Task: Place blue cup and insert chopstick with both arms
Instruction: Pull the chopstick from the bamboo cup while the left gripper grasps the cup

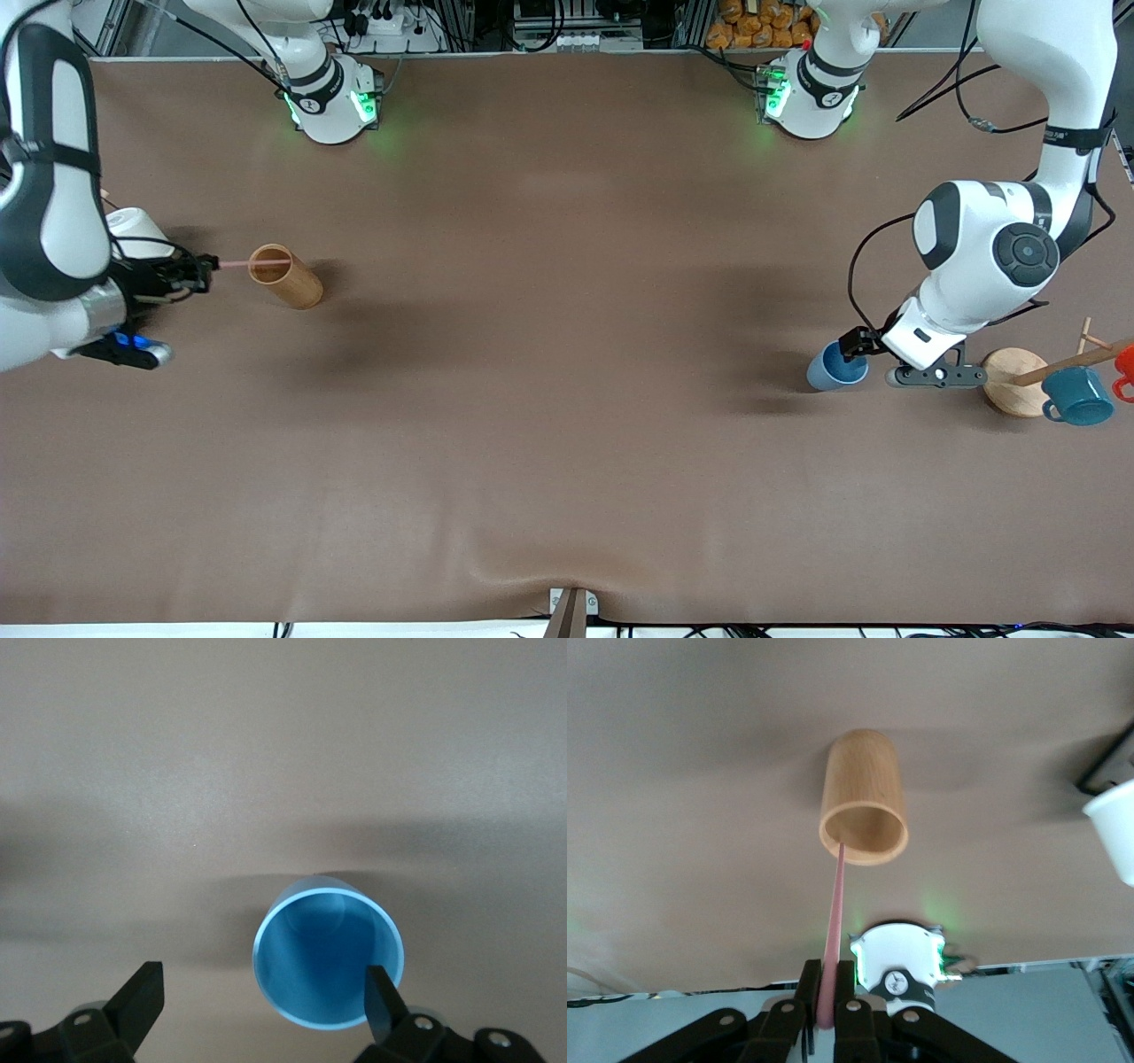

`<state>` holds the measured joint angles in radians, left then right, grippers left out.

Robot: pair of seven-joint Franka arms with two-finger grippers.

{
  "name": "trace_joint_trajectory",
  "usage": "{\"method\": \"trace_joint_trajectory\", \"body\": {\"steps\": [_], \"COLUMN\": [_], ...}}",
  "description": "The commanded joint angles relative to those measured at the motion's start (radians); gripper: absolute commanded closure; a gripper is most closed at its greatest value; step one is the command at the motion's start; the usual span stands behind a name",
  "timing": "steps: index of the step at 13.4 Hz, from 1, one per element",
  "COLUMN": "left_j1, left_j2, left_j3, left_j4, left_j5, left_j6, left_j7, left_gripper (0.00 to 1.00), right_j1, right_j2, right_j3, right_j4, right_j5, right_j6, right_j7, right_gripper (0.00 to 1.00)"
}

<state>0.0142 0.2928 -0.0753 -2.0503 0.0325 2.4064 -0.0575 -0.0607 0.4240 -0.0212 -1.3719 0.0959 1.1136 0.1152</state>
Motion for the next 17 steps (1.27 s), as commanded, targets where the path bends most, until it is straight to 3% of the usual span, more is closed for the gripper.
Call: {"method": "trace_joint_trajectory", "body": {"steps": [1,5,8,10,13,14,15,16,17], "left_j1": [0.003,0.003,0.004,0.004,0.001,0.0,0.001,0.001,0.0], "left_j2": [0.022,0.057,0.095,0.114,0.124,0.124,0.126,0.129,0.132], "left_j3": [0.003,0.003,0.006,0.006,0.008,0.008,0.006,0.006,0.006], "left_j4": [0.01,0.012,0.01,0.01,0.012,0.012,0.01,0.01,0.012], "left_j5": [0.021,0.02,0.02,0.018,0.015,0.018,0.021,0.021,0.021], "left_j6": [0.023,0.04,0.092,0.111,0.112,0.112,0.112,0.111,0.111], "left_j7": [-0.002,-0.002,-0.002,-0.004,-0.044,-0.044,-0.044,-0.044,-0.044], "left_gripper": [0.0,0.0,0.0,0.0,0.0,0.23,0.61,0.85,1.0], "right_j1": [0.054,0.116,0.122,0.122,0.099,0.104,0.113,0.123,0.133], "right_j2": [-0.03,-0.057,-0.057,-0.057,-0.065,-0.065,-0.065,-0.065,-0.065], "right_j3": [0.003,0.006,0.114,0.142,0.129,0.132,0.136,0.136,0.136], "right_j4": [0.152,0.255,0.255,0.255,0.247,0.246,0.246,0.244,0.244], "right_j5": [-0.059,-0.05,-0.048,-0.032,0.16,0.182,0.183,0.183,0.185], "right_j6": [-0.096,-0.098,-0.074,-0.049,0.0,0.021,0.035,0.044,0.045], "right_j7": [0.029,0.05,0.222,0.28,0.404,0.458,0.487,0.504,0.524], "right_gripper": [1.0,1.0,1.0,1.0,1.0,1.0,1.0,1.0,1.0]}}
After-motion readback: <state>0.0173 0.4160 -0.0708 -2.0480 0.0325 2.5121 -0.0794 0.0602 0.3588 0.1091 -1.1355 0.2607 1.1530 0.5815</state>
